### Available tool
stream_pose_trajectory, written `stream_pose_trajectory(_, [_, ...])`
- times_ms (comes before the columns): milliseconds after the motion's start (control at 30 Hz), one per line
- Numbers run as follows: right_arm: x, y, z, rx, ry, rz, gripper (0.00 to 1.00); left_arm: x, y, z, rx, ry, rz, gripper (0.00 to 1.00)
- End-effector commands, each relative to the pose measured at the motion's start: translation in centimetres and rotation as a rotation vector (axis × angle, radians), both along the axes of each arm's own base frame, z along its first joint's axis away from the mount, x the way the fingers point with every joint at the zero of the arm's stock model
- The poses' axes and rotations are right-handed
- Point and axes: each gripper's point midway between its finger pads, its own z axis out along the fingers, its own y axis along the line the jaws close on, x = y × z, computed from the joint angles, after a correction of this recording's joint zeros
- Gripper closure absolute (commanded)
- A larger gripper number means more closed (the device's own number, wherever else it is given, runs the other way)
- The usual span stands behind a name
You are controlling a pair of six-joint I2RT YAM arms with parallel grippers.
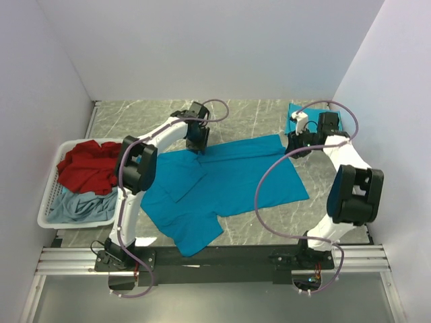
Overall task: Fold and stack the t-shirts
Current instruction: Fold the tshirt
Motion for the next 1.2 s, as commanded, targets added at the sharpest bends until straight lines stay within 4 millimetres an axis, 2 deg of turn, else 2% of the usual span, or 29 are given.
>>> stream_pose_trajectory(0, [1.3, -0.3, 1.2, 0.024, 0.018, -0.009, 0.6, 0.4, 0.4, 1.2, 0.024, -0.014, -0.031, 0.59])
stream_pose_trajectory(133, [1.8, -0.3, 0.5, 0.039, 0.046, -0.017, 0.6, -0.4, 0.8, 0.5, 0.035, 0.003, -0.03, 0.61])
stream_pose_trajectory(367, [2.0, -0.5, 0.1, 0.035, 0.063, -0.027, 0.6, -1.9, 1.7, 1.3, 0.045, -0.006, -0.037, 0.62])
stream_pose_trajectory(533, [2.4, -0.3, 0.0, 0.044, 0.08, -0.036, 0.6, -3.3, 1.7, 1.6, 0.021, 0.004, -0.052, 0.69])
stream_pose_trajectory(800, [4.4, 0.0, 0.2, 0.044, 0.095, -0.054, 0.6, -4.3, 1.4, 1.7, 0.018, -0.005, -0.064, 0.73])
stream_pose_trajectory(1167, [6.9, 0.3, -2.6, -0.012, 0.182, -0.123, 0.61, -5.1, 1.1, 2.7, 0.008, -0.025, -0.07, 0.72])
